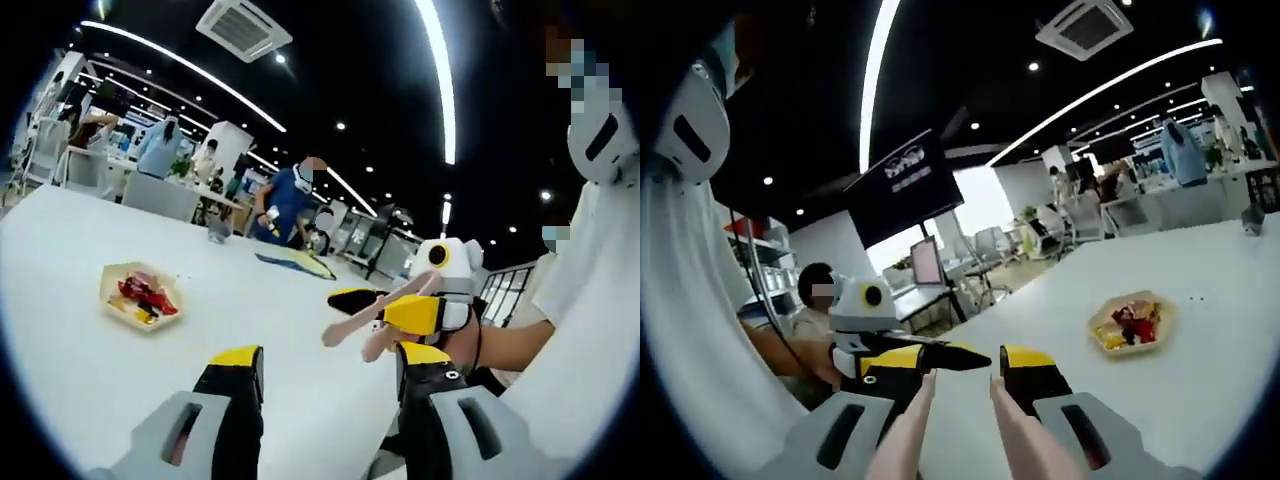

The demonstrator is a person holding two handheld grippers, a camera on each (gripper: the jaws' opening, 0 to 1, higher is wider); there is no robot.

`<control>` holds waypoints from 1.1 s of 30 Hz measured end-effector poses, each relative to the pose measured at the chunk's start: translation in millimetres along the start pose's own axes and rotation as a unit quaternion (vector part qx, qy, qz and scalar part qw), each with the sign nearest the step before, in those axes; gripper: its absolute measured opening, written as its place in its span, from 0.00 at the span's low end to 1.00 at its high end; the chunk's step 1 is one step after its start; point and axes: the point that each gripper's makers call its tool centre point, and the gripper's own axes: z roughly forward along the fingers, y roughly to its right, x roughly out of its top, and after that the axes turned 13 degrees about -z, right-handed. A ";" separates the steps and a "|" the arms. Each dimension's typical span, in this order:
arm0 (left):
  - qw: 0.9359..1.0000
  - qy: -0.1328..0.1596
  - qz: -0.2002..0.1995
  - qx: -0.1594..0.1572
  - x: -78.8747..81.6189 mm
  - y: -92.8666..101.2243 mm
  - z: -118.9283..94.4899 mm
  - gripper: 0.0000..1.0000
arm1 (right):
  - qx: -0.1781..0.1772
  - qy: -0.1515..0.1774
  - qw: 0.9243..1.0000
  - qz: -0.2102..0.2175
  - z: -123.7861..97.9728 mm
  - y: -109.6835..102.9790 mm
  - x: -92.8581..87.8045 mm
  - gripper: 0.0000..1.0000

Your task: Place the target food into the container with the food tongs after gripping and lifting it, then release it inside without dropping or visibly crushing the food.

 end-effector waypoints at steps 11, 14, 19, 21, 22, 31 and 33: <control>0.989 0.021 -0.109 -0.097 3.7 32.1 -9.2 0.35 | 0.041 0.043 0.997 0.055 6.5 -15.5 11.8 0.29; 0.980 0.029 -0.146 -0.134 8.9 40.6 -14.4 0.16 | 0.057 0.051 0.994 0.075 6.8 -20.7 14.1 0.29; 0.981 0.030 -0.136 -0.136 8.4 43.1 -13.9 0.04 | 0.064 0.049 0.994 0.072 7.5 -25.4 12.4 0.29; 0.980 0.030 -0.138 -0.138 8.3 43.3 -13.5 0.04 | 0.066 0.053 0.993 0.080 6.9 -25.8 13.0 0.29; 0.979 0.031 -0.143 -0.141 8.8 44.3 -13.3 0.04 | 0.068 0.053 0.993 0.083 6.8 -26.1 13.1 0.29; 0.965 0.009 -0.186 -0.186 7.6 57.2 -18.7 0.00 | 0.096 0.067 0.986 0.119 5.0 -35.2 16.1 0.31; 0.959 -0.016 -0.215 -0.185 4.7 56.1 -19.5 0.00 | 0.095 0.066 0.986 0.119 5.5 -35.9 14.4 0.31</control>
